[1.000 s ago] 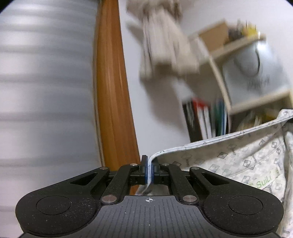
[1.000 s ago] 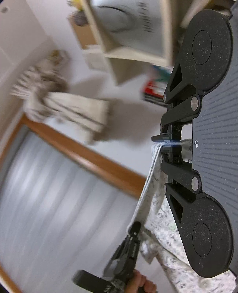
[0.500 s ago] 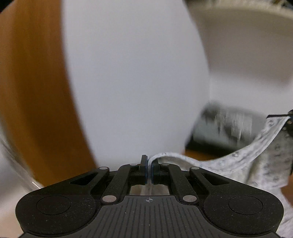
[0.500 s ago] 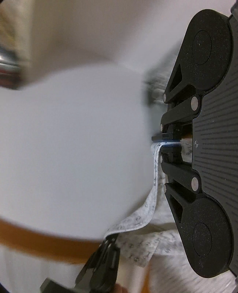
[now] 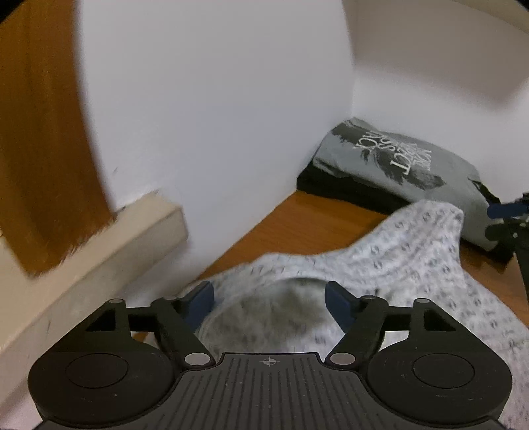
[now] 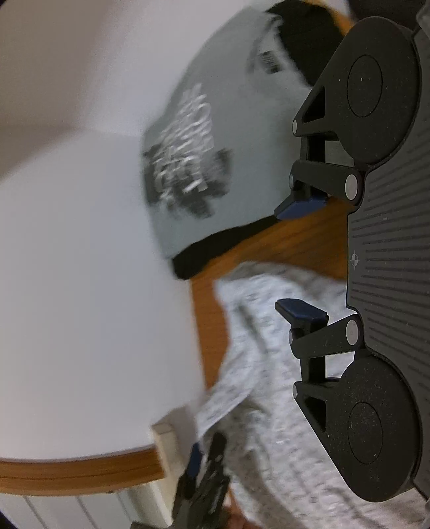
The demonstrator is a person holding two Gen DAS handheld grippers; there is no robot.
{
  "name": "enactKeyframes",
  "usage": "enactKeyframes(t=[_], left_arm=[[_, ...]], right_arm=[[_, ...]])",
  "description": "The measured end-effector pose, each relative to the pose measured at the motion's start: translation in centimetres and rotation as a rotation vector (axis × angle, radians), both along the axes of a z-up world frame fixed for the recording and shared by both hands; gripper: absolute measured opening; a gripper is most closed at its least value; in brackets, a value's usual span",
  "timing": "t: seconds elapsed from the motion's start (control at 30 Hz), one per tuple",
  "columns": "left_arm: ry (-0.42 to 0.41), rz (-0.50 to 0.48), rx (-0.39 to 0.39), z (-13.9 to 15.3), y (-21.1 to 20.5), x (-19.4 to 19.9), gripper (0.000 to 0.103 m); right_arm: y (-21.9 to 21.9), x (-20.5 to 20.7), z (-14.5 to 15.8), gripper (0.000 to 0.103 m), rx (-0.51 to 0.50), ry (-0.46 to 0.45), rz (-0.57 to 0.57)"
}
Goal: Fold clothes
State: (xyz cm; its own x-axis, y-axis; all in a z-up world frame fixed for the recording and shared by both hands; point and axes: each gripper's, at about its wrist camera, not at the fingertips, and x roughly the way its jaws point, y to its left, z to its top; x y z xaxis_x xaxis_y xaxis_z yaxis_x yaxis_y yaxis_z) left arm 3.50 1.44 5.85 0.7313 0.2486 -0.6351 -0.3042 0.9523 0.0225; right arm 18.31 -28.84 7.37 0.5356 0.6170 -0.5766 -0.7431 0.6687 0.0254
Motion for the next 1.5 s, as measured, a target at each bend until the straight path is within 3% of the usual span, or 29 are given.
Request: enactKeyframes(t=[0.33,0.5,0.53,0.57,0.63,0.73,0.9,1.0,1.1,1.23,1.5], left_arm=[[-0.047,0.022,-0.077,-1.6,-2.4,-7.7,0.09],[-0.043,0.016,-0.11,-3.4,-3.8,-9.8,0.091],[-0.045,0.016,-0.108,-3.6,-4.0,-10.1,0.091],[-0.045,0.016,-0.108,-3.8,-4.1,-10.3,0.091],[-0.041,0.018,-0.099,-4.3,-4.2,-10.6,0.091],[-0.038,0.026,-0.079,-4.8,-3.7,-11.1,0.091],[-0.076,0.028,-0.125,-4.8,-2.3,-11.9,0.091],[-0.104,0.032,-0.173,-4.7,-1.5,-12.4,0.092],[-0.102,0.016,-0.177,-4.7,-1.5,-12.4,0.095],[-0.095,0.003,-0.17,-4.8,-1.7,-12.3,0.096],[-0.091,0.002,-0.168,-4.9,-1.5,-12.2,0.099]], right_arm=[[-4.7,-5.1,-4.1,0.052,0.054,0.06,0.056],[-4.1,-5.7,-4.8,0.052,0.083,0.103,0.073],[-3.6,-5.8,-4.8,0.047,0.083,0.103,0.082],[-3.1,-5.9,-4.7,0.032,0.083,0.103,0.091],[-2.1,-6.2,-4.7,0.012,0.082,0.103,0.108],[-0.3,-7.1,-4.3,0.007,0.102,0.073,0.148],[3.1,-8.7,-2.3,0.007,0.204,0.038,0.226],[6.4,-9.3,-1.7,0.007,0.165,0.017,0.295],[8.6,-10.1,-1.8,0.008,0.047,-0.021,0.332],[5.2,-9.7,-0.9,0.032,0.079,-0.012,0.294],[-4.8,-11.4,-1.5,0.034,0.012,-0.062,0.191]])
